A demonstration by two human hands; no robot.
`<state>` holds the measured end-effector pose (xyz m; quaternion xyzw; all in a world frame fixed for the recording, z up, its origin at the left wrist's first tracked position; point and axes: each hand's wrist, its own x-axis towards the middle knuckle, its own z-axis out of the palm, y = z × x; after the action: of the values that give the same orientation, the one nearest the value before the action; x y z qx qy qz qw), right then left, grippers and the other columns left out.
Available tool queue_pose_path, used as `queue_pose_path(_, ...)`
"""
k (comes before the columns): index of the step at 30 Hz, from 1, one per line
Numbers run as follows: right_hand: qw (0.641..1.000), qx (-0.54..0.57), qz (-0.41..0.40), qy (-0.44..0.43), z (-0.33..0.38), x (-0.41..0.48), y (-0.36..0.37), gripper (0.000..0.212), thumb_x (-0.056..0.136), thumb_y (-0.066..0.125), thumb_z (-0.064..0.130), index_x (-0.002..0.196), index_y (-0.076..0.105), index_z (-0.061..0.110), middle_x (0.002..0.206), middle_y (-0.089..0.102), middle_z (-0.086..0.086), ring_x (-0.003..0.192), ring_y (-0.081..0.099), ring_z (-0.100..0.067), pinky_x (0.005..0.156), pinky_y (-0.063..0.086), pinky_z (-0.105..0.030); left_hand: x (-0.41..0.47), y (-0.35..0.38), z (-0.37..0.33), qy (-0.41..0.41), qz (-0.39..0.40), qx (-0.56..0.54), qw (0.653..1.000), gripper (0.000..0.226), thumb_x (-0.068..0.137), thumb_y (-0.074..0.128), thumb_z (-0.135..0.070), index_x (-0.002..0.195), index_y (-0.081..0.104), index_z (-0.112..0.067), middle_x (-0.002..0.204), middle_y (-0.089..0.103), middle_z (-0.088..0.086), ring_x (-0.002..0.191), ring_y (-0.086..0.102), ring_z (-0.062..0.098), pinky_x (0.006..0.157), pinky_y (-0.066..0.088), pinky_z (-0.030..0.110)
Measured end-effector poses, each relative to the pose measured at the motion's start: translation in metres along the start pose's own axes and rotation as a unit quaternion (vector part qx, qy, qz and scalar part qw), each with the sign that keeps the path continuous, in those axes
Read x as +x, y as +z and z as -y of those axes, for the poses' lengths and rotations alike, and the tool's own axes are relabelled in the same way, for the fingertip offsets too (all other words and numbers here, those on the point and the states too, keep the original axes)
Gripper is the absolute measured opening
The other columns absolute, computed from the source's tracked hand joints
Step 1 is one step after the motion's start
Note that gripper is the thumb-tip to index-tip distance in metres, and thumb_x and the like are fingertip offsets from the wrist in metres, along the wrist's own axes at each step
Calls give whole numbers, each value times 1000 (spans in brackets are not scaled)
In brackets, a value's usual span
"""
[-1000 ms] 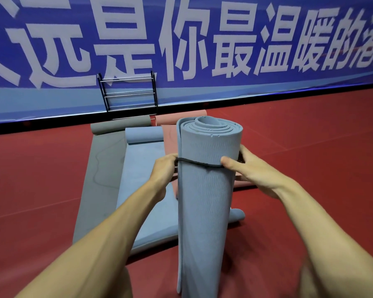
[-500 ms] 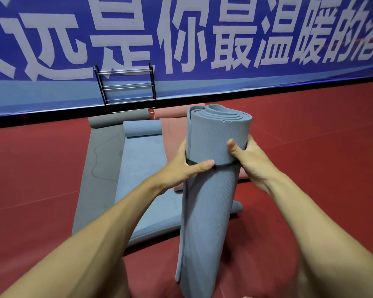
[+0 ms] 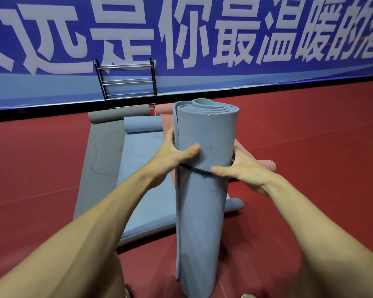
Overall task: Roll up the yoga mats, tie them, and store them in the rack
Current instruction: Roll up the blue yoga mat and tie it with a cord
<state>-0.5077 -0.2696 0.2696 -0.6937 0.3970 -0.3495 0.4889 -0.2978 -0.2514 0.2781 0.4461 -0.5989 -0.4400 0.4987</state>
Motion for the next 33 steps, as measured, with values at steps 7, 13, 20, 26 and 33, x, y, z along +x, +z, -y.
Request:
queue_pose_path(7,986,102,-125,-38,-5,4,14,121,22,75,83,123,42,25,110,61,14,85,64,13,63,50,-10,-5,12,24,-71,53,77,993,95,68,77,-53,139,20,-26,127,49,-14,112,51,-4,86,49,17)
queue_pose_path(13,999,-1,0,36,-43,2,10,107,48,91,45,136,38,17,126,60,6,116,59,-7,80,52,-18,-15,2,33,-122,105,132,978,77,85,67,-32,142,15,-22,132,41,-9,112,48,1,73,47,8)
queue_pose_path(20,997,26,62,48,-62,-4,16,96,56,91,21,136,38,24,133,56,9,122,53,-7,90,50,-19,-20,-10,45,-139,151,176,963,93,74,81,-17,144,19,-19,134,41,-13,122,40,4,78,43,1)
queue_pose_path(26,990,130,-51,33,-60,11,13,132,33,90,63,143,32,19,140,51,1,129,49,-11,107,42,-33,4,-29,32,-112,126,57,984,116,49,83,-64,144,34,-22,143,45,-11,132,41,5,110,34,28)
queue_pose_path(33,990,125,-39,56,-94,16,28,113,48,92,41,142,33,22,131,58,5,115,59,-3,87,51,-20,-2,6,81,-113,40,-11,993,115,43,92,-49,136,31,-20,131,55,-3,115,58,6,87,51,19)
